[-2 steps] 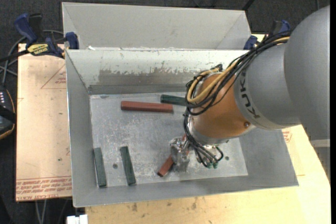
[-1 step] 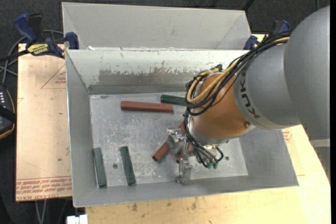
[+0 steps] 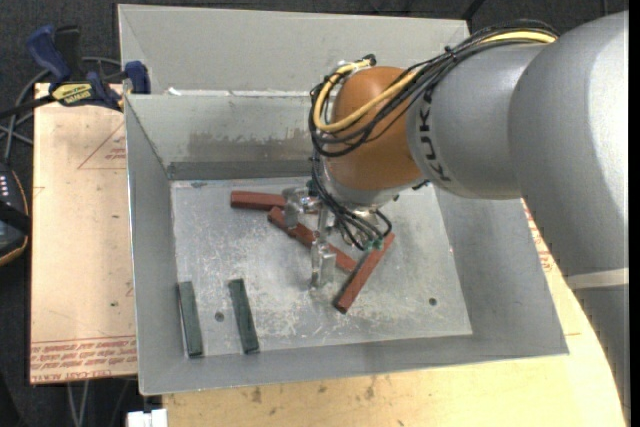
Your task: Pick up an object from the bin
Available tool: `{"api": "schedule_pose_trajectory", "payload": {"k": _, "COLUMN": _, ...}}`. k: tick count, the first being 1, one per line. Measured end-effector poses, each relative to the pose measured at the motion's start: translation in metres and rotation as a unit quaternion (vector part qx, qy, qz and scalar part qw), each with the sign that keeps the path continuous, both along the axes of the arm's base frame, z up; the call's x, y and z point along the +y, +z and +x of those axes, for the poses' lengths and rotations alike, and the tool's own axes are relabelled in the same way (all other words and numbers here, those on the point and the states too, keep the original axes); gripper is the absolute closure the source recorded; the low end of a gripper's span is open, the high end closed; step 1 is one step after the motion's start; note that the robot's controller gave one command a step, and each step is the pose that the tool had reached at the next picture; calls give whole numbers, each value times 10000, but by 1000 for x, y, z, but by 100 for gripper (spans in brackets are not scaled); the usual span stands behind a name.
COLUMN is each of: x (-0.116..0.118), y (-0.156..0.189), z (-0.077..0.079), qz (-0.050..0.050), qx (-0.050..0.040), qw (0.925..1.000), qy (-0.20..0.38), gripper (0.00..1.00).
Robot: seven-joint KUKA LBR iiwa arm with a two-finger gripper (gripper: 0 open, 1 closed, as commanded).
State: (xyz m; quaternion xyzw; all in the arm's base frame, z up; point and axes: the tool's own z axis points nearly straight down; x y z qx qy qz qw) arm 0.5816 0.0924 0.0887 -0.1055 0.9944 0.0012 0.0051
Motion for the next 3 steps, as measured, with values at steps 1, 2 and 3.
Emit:
{"api": "schedule_pose_trajectory", "payload": {"k": 1, "x": 48, "y": -10, "z": 79, "qz": 5, "qx": -4, "qw": 10000, "qy": 86, "gripper": 0}}
{"api": "schedule_pose_trajectory", "payload": {"k": 2, "x": 46, "y": -10, "z": 76, "qz": -9, "qx": 32, "qw": 10000, "qy": 75, "gripper": 100}}
{"api": "schedule_pose_trajectory", "payload": {"k": 3, "x": 74, "y": 129, "z": 62, "qz": -1, "qx": -12, "qw": 9981, "qy": 613, "gripper": 100}}
